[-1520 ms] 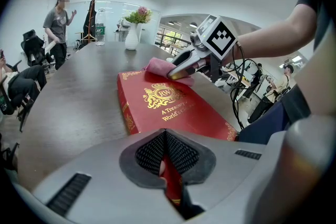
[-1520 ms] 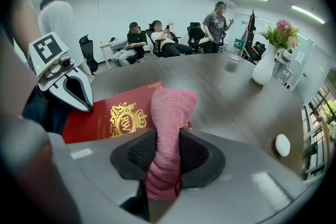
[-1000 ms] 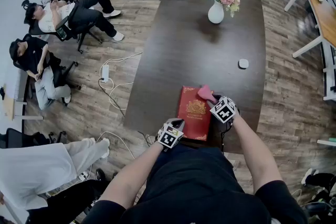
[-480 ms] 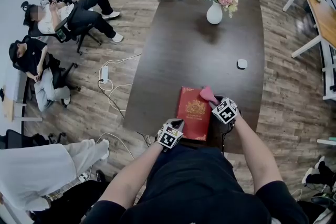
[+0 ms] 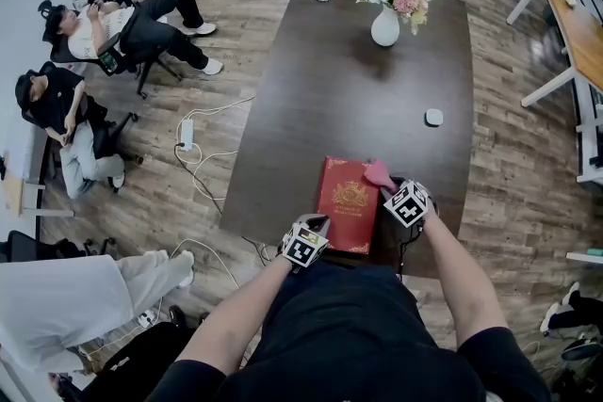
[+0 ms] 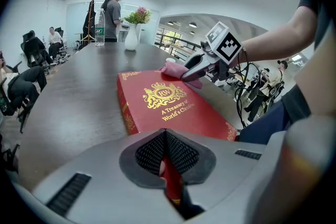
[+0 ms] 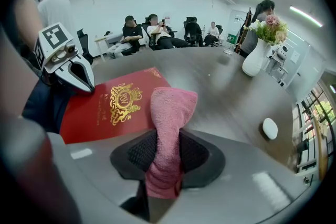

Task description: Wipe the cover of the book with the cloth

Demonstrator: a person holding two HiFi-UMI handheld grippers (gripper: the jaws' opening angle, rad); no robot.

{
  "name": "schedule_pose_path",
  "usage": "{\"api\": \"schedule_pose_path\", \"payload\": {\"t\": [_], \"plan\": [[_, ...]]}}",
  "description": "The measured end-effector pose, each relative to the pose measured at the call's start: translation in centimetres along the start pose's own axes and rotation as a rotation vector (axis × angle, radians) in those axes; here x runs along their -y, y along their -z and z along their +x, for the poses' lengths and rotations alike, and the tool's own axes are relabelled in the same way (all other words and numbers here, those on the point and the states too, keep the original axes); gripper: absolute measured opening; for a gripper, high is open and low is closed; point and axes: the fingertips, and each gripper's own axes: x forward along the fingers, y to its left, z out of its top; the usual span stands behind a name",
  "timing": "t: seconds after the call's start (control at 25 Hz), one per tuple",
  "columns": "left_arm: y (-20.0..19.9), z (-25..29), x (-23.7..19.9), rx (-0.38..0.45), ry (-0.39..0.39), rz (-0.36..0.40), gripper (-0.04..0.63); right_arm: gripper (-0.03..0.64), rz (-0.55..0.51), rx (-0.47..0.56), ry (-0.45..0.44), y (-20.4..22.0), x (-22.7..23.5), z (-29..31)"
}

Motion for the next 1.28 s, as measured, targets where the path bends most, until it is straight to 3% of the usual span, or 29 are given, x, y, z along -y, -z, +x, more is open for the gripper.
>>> {"api": "schedule_pose_path", "payload": {"t": [0.2, 0.68, 0.84, 1.28], "plan": [[0.0, 0.2, -0.1, 0.016, 0.002, 0.003, -0.005, 0.121, 0.018, 0.022, 0.017, -0.7, 0.4, -0.6], [0.9, 0.9, -0.3, 0.017, 0.009, -0.021, -0.005, 0.120, -0.100, 0.088, -0.068, -8.1, -4.6, 1.1], [1.1, 0.4, 0.0, -0.014, 0.022, -0.033, -0.005, 0.121, -0.127, 0.091, -0.094, -9.6, -6.2, 2.0], [1.1, 0.7, -0.2, 0.017, 0.029, -0.032, -0.005, 0.120, -0.181, 0.084, -0.154, -12.2, -10.2, 4.7]]}}
